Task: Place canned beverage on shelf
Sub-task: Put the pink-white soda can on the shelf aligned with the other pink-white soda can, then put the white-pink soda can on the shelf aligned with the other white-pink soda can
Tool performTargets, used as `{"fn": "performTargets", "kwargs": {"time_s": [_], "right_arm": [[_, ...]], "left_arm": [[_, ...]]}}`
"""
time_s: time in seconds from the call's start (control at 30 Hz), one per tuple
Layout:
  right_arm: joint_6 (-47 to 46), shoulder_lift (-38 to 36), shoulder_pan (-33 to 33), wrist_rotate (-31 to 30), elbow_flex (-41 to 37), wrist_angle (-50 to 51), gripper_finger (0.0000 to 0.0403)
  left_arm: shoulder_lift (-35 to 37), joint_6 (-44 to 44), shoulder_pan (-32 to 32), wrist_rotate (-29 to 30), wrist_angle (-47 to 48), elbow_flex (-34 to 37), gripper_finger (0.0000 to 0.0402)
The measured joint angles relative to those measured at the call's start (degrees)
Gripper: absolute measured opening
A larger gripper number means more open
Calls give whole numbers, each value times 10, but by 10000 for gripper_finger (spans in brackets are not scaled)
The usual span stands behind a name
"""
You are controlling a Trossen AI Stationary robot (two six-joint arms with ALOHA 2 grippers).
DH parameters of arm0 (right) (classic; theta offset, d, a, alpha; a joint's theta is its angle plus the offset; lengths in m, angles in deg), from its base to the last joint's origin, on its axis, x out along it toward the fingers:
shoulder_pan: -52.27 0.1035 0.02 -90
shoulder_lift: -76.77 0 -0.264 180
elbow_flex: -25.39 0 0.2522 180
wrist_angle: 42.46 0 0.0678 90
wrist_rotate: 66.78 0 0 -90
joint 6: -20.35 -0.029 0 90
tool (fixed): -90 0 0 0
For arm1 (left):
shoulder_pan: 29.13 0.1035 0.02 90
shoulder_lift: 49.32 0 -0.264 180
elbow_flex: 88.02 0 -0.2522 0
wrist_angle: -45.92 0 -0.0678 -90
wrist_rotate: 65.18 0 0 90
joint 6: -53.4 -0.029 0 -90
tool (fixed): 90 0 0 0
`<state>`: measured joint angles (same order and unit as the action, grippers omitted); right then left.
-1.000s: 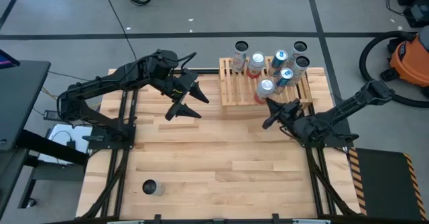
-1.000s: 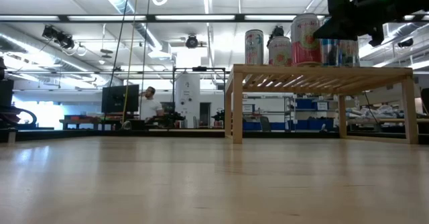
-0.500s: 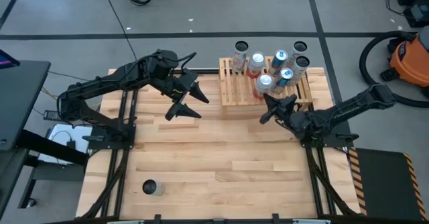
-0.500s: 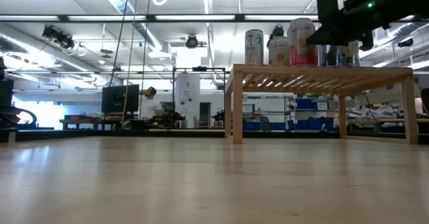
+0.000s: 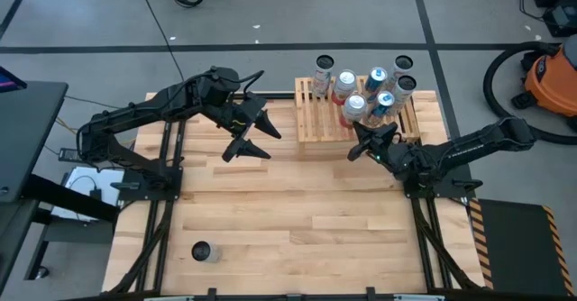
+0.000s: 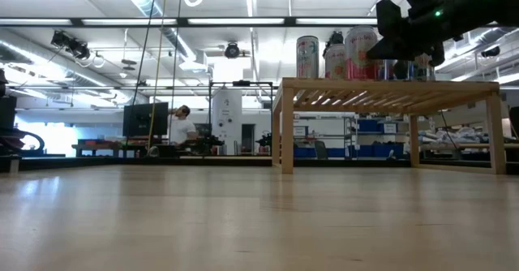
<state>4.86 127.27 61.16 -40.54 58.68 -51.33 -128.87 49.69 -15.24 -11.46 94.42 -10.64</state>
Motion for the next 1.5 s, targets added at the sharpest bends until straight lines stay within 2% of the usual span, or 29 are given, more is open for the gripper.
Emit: {"fn": "performTargets", "kwargs": {"time_s": [0.23,0.43,0.67,1.0,1.27,1.5], "right_arm": [[1,-4,27,-10,0,1,4],[47,-31,91,-14,0,-14,5],[141,-48,157,45,0,-59,21],[229,-48,217,56,0,-89,74],[257,-48,257,31,0,-86,135],[258,-48,273,31,0,-85,163]], "left_arm": [[0,0,0,0,0,0,316],[0,0,0,0,12,0,316],[0,0,0,0,18,0,316],[0,1,0,0,-26,0,316],[0,24,0,0,-85,0,316],[0,47,0,28,-93,0,316]]}}
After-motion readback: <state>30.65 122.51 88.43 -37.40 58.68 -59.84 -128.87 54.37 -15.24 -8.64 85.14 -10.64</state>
